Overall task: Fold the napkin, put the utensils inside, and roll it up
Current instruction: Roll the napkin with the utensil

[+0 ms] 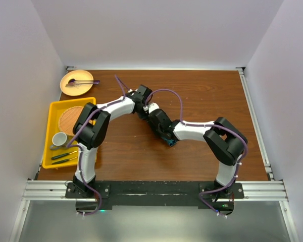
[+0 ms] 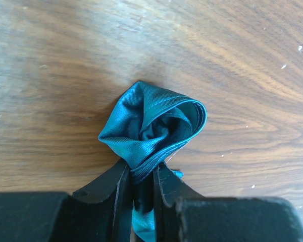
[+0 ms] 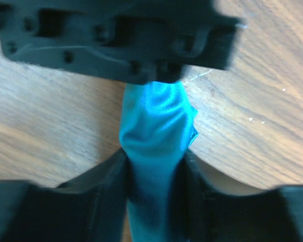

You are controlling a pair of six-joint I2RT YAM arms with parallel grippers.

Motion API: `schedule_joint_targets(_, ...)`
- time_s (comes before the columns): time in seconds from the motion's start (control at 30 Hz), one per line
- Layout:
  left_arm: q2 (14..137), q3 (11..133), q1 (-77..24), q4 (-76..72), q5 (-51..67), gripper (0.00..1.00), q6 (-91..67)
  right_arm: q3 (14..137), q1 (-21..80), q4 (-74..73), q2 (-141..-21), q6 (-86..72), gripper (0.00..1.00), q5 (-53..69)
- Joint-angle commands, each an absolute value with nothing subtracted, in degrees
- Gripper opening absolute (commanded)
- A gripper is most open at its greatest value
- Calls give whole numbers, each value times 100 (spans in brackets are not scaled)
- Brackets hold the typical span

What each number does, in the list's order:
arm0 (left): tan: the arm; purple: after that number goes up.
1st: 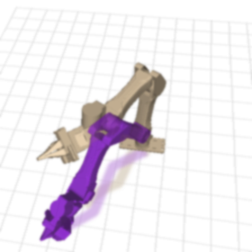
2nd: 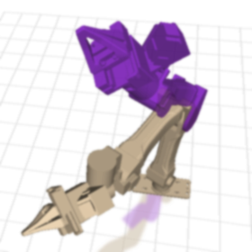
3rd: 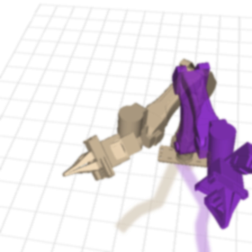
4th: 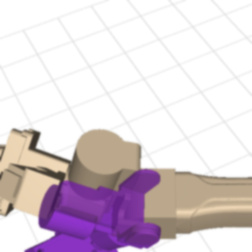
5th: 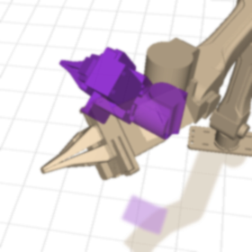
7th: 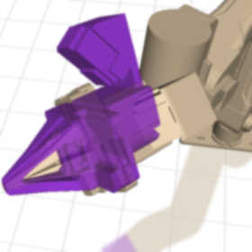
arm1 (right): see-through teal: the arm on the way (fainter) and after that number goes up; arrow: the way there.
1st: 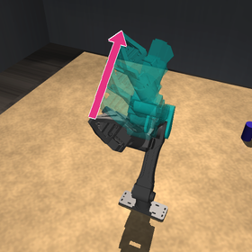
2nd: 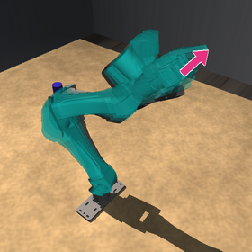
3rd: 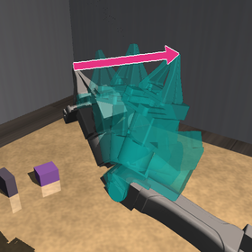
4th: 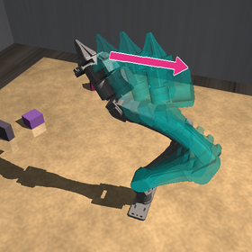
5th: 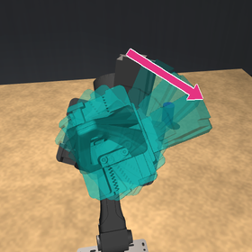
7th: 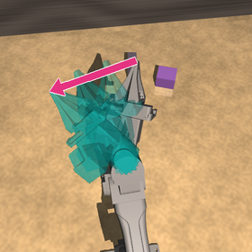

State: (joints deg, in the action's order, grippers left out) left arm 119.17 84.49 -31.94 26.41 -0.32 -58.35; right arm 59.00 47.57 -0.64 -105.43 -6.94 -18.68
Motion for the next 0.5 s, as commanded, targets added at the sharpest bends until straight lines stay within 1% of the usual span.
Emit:
schedule_joint_targets(0.0, 11515, 8008, -3059, 2690, 114, 29, -5494, 5555, 4685, -44, -10714, -1098, 33, -1811)
schedule_joint_targets(0.07, 11321, 7657, -3006, 2365, 202, 37, -5362, 5520, 4676, -26, -10705, -1160, 29, -1697)
schedule_joint_targets(0.1, 11094, 7533, -2928, 2269, 220, 44, -5318, 5528, 4676, -26, -10705, -1178, 24, -1540)
schedule_joint_targets(0.17, 10821, 7164, -2813, 1908, 316, 53, -5143, 5555, 4658, -26, -10679, -1256, 21, -1363)
schedule_joint_targets(0.23, 10381, 6823, -2716, 1558, 482, 58, -5037, 5651, 4649, -26, -10661, -1353, 16, -907)
schedule_joint_targets(0.27, 10241, 6742, -2638, 1443, 553, 63, -4880, 5730, 4615, -26, -10661, -1475, 14, -679)
schedule_joint_targets(0.33, 9880, 6680, -2567, 1503, 528, 67, -4729, 5801, 4518, -26, -10661, -1651, 10, -2)
schedule_joint_targets(0.4, 9486, 6575, -2479, 1581, 457, 68, -4492, 5871, 4282, 288, -10670, -2090, 8, 778)
schedule_joint_targets(0.43, 9327, 6487, -2444, 1556, 414, 69, -4396, 5880, 4202, 394, -10679, -2275, 7, 1522)
schedule_joint_targets(0.47, 9012, 6399, -2365, 1495, 413, 69, -4368, 5854, 4132, 535, -10696, -2650, 6, 1851)
